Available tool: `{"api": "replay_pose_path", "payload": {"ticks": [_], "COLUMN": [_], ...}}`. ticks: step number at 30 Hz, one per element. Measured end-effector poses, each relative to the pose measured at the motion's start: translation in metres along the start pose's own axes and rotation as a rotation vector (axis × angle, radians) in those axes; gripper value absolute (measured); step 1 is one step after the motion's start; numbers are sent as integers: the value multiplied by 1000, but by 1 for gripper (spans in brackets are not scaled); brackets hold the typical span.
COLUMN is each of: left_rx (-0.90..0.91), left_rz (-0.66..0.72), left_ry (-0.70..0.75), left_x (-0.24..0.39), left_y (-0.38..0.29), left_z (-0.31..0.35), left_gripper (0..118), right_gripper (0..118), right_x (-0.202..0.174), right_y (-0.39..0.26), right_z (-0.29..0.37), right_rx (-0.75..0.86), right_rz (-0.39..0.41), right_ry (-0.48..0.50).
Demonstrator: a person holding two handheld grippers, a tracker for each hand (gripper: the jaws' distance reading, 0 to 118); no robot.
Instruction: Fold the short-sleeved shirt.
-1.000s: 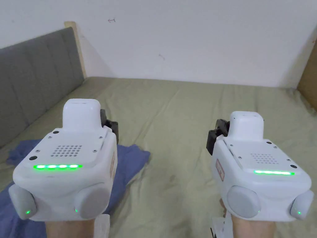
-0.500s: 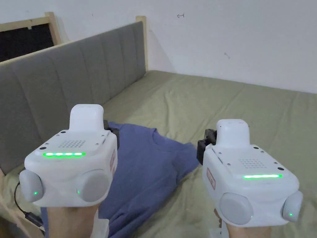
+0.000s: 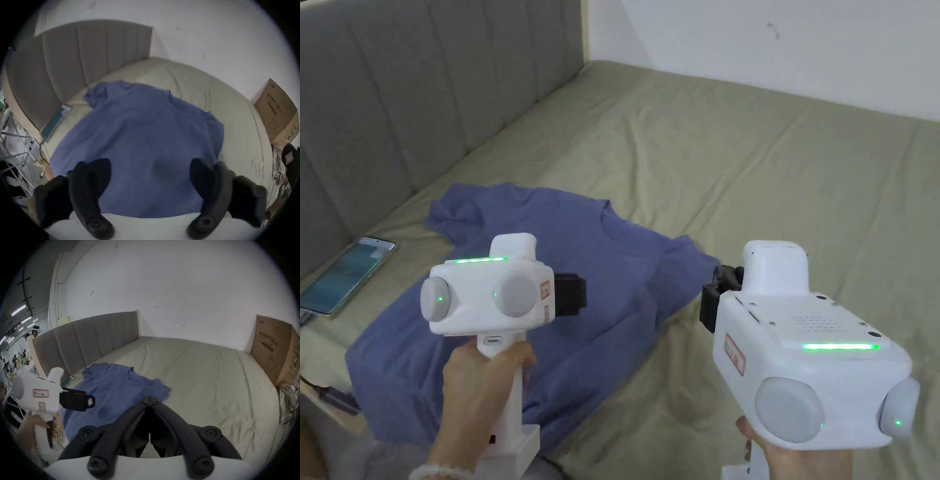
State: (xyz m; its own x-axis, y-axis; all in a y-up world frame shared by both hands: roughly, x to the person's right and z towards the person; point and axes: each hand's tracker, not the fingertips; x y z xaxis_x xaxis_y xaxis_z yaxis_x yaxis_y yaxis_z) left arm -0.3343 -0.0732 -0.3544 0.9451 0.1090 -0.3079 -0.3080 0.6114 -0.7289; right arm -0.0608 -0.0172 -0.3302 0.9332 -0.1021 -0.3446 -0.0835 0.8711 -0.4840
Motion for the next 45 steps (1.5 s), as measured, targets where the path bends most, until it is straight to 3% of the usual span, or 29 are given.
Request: {"api": "replay_pose_path", "payload": {"ticks": [8, 10, 12, 14, 17, 18, 19, 25, 34, 37, 42, 45], "left_rx": [-204, -186, -197, -204, -167, -151, -148, -199, -48, 19, 120, 178], "left_rz": [-10, -88, -77, -49, -39, -19, -3, 73, 82, -17, -85, -232], "left_ry": [-6, 19, 20, 14, 26, 34, 29, -29, -156, -168, -362, -397], "left_x": [8, 14, 14, 8, 7, 4, 1, -12, 13, 41, 105, 161], "left_y": [7, 4, 9, 14, 18, 21, 22, 33, 67, 79, 99, 103], "left_z": [-81, -86, -81, -78, -68, -67, -69, -69, 6, 36, 91, 124], "left_gripper": [109, 112, 107, 94, 47, 22, 12, 8, 3, 3, 3, 3], "right_gripper": [1, 1, 1, 1, 1, 1, 1, 1, 1, 1, 1, 1], "right_x": [-1, 1, 4, 7, 13, 15, 16, 28, 53, 64, 94, 115], "right_y": [-8, -10, -12, -15, -18, -20, -20, -16, -4, 2, 9, 12], "right_z": [-43, -50, -55, -58, -59, -58, -57, -40, 0, 19, 55, 78], "right_rx": [-81, -97, -113, -125, -143, -147, -151, -138, -62, -20, 48, 93], "right_rz": [26, 20, 6, -18, -46, -49, -49, -75, -140, -154, -206, -217], "right_ry": [-5, -4, -6, -5, -7, -2, -3, -28, -69, -86, -133, -197]}}
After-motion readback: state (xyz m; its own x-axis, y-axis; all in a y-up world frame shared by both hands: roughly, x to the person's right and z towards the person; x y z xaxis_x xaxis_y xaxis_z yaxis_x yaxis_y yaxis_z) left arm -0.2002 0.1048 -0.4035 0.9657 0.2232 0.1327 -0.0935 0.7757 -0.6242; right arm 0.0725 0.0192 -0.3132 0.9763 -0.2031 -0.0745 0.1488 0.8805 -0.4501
